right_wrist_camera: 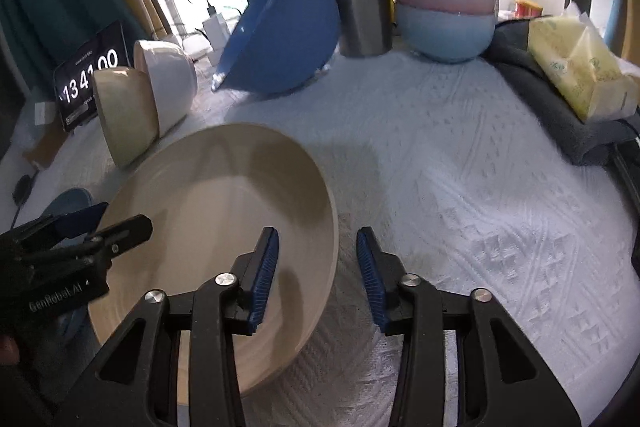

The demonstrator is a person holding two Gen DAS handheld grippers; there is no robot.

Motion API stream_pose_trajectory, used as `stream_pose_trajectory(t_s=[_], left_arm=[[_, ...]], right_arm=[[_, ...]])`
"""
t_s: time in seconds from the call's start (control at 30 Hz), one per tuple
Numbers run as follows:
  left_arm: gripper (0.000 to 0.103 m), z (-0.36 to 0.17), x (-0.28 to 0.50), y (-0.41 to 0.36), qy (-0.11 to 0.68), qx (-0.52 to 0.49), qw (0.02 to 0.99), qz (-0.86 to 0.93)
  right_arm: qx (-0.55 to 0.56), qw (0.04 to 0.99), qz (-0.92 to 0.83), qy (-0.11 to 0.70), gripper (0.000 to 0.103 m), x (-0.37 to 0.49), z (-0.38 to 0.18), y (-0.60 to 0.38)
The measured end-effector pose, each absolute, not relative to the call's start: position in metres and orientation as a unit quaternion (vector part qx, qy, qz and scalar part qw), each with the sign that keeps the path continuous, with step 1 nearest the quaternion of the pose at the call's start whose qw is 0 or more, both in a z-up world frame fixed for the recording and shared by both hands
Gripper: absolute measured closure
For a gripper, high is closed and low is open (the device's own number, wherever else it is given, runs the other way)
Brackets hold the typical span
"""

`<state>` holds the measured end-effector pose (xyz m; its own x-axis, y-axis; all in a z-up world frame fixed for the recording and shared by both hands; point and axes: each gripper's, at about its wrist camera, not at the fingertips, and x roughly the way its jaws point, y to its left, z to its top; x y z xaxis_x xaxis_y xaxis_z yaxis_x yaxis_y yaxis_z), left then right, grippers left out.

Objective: Organize plates and bowls

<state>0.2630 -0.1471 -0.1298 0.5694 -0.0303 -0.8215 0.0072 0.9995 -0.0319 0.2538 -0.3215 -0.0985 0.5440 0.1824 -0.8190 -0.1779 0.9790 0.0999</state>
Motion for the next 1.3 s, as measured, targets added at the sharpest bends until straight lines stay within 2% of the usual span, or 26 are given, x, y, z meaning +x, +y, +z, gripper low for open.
stream_pose_trajectory(t_s=[0.17,0.57,0.63,0.7,0.73,0.8,1.3], left_arm=[[0.039,-0.114,0.254,-0.142,0.432,-0.008,0.902,0.001],[0.04,-0.135,0.265,-0.157,0.46,-0.013,0.887,-0.046],[0.053,-0.142,0.267,-0.166,0.47,-0.008,0.881,-0.058],[0.054,-0.142,0.267,-0.169,0.458,-0.003,0.887,-0.054],[0.061,-0.141,0.267,-0.17,0.457,-0.004,0.888,-0.054],[0.065,-0.139,0.267,-0.169,0.455,-0.006,0.889,-0.051],[0.07,-0.099,0.22,-0.164,0.401,0.015,0.913,-0.073]], right_arm=[[-0.004,0.879,0.11,0.464,0.087,0.253,-0.098,-0.323],[0.015,0.885,0.085,0.458,0.088,0.243,-0.094,-0.348],[0.021,0.885,0.084,0.458,0.088,0.241,-0.094,-0.352],[0.026,0.886,0.082,0.456,0.089,0.24,-0.094,-0.355],[0.029,0.886,0.08,0.455,0.089,0.24,-0.094,-0.356],[0.032,0.889,0.07,0.451,0.089,0.239,-0.093,-0.359],[0.046,0.911,0.05,0.408,0.088,0.211,-0.059,-0.358]])
